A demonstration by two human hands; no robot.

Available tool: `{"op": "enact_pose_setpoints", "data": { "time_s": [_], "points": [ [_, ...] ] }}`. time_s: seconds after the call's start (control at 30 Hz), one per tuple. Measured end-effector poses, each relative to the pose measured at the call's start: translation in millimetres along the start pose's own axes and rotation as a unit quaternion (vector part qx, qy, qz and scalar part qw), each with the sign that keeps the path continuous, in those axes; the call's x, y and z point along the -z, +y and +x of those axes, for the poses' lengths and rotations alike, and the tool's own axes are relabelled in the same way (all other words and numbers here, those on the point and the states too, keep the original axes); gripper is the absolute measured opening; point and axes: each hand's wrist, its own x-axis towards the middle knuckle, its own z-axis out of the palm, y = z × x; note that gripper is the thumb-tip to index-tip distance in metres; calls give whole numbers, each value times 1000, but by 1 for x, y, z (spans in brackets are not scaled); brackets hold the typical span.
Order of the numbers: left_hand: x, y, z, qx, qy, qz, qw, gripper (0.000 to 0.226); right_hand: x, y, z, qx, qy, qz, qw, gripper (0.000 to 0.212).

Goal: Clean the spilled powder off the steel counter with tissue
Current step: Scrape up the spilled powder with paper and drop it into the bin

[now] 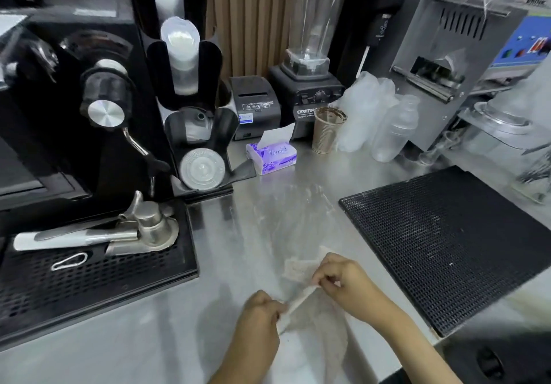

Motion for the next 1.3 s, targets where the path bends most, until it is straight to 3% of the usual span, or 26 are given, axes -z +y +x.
{"op": "enact_pose_setpoints", "data": {
  "time_s": [0.1, 0.23, 0.4, 0.57, 0.8, 0.97, 1.07, 1.2, 1.3],
  "points": [
    [6, -1, 15, 36, 9, 15, 999, 29, 1, -1, 4, -46, 16, 25, 998, 29],
    [8, 6, 23, 13, 26, 14, 999, 25, -5, 2, 6, -68, 41, 18, 997, 29],
    [15, 14, 39, 38, -13, 14, 999, 21, 5, -2, 20, -89, 12, -22, 996, 30],
    [20, 20, 46, 86, -24, -34, 995, 40, 8, 2, 27, -95, -4, -35, 995, 33],
    [23, 6, 72, -22, 36, 63, 997, 20, -1, 12, 52, 0, -10, -103, 995, 30],
    [10, -7, 82, -47, 12, 152, 987, 27, -5, 11, 61, 7, -26, -163, 986, 25],
    [5, -7, 79, -27, -13, 171, 985, 22, -4, 12, 55, 17, -66, -138, 988, 25],
    [-5, -1, 59, -23, -57, 209, 976, 14, -6, 25, 31, 8, -55, -90, 994, 19],
    [-10, 5, 37, -71, -107, 227, 965, 27, -4, 27, 10, 26, -77, -69, 994, 26]
  ]
}}
